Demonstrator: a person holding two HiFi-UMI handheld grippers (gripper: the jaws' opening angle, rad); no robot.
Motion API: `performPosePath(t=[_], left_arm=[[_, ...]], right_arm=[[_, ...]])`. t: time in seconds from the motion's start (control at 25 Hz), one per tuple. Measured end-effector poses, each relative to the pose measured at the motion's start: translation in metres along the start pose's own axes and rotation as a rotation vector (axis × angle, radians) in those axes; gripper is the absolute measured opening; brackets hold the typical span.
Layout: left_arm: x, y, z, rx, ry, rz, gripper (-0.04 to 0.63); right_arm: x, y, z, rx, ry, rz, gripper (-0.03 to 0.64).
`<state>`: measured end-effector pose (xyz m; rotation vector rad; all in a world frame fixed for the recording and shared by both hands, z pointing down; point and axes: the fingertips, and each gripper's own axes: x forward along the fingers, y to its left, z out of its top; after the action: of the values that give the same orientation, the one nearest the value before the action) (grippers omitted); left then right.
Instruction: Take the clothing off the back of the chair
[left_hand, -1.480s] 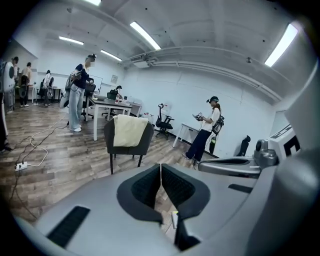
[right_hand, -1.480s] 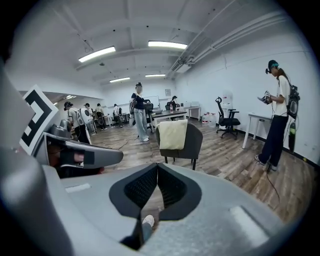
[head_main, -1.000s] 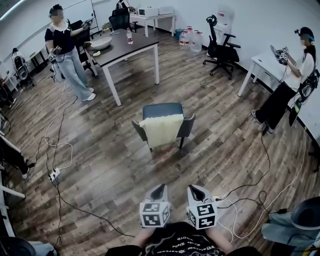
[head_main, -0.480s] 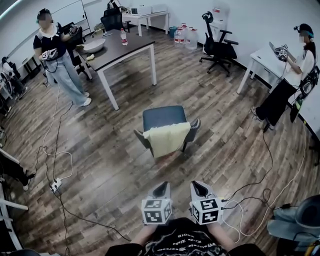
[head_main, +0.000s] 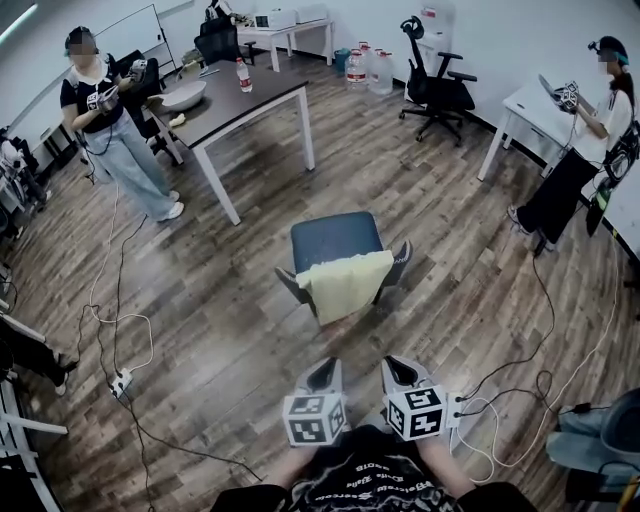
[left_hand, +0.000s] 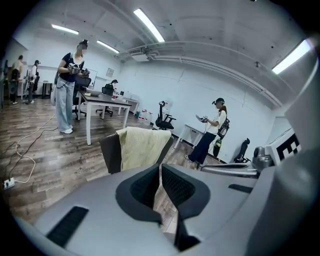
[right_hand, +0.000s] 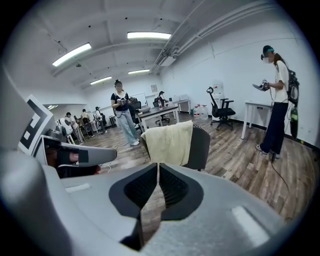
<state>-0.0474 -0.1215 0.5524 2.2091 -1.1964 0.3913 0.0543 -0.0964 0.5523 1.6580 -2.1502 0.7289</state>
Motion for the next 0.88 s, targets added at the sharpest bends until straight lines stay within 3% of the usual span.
performPosePath(t=[0.28, 0.44, 0.68, 0.88], left_arm=[[0.031, 0.010, -0.008, -0.036, 0.079, 0.030, 0.017], [0.046, 0.021, 0.007, -0.064, 0.071, 0.059, 0.018], [0.067, 0.043, 0.031, -0.105, 0.054, 0.132, 0.026], [0.087, 0.047, 0.043, -0.110, 0.060, 0.133, 0.119]], right_arm=[[0.018, -0.024, 0.009, -0.004, 0.016, 0.012, 0.007], [0.042, -0.034, 0.026, -0.016, 0.025, 0.041, 0.010], [0.075, -0.039, 0.047, -0.041, 0.047, 0.095, 0.124], [0.097, -0.049, 0.059, -0.027, 0.059, 0.124, 0.207]])
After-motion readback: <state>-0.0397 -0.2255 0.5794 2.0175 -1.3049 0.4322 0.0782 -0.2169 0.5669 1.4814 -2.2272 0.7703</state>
